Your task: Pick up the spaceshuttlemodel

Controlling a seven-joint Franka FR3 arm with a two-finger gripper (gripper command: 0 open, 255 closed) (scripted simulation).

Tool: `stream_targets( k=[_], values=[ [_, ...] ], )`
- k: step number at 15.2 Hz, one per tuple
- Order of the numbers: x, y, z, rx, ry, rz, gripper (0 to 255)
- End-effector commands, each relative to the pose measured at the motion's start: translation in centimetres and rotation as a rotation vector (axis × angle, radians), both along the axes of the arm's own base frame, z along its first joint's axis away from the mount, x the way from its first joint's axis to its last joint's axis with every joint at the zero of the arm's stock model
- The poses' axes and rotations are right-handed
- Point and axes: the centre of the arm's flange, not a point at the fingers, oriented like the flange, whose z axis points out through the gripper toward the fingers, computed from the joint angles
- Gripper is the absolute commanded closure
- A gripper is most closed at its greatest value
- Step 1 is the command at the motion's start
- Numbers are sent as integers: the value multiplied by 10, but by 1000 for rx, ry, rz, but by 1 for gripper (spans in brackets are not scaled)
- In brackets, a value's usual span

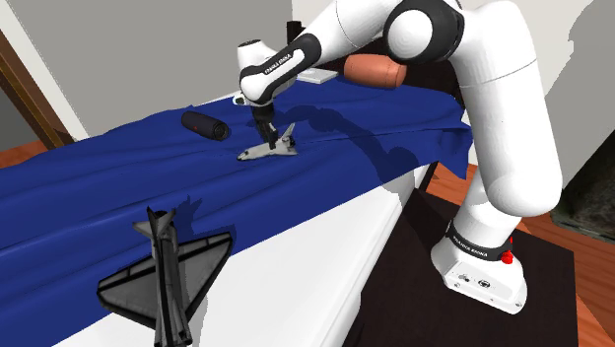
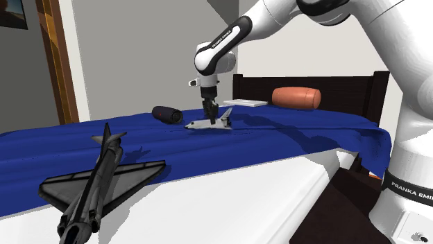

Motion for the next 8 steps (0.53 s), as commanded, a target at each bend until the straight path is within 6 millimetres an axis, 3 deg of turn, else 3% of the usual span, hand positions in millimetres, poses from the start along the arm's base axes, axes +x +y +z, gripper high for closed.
stream_targets(
  k=[1, 8],
  values=[
    [0, 0, 11, 0, 0, 0, 255],
    [0, 0, 44, 0, 0, 0, 255]
  ],
)
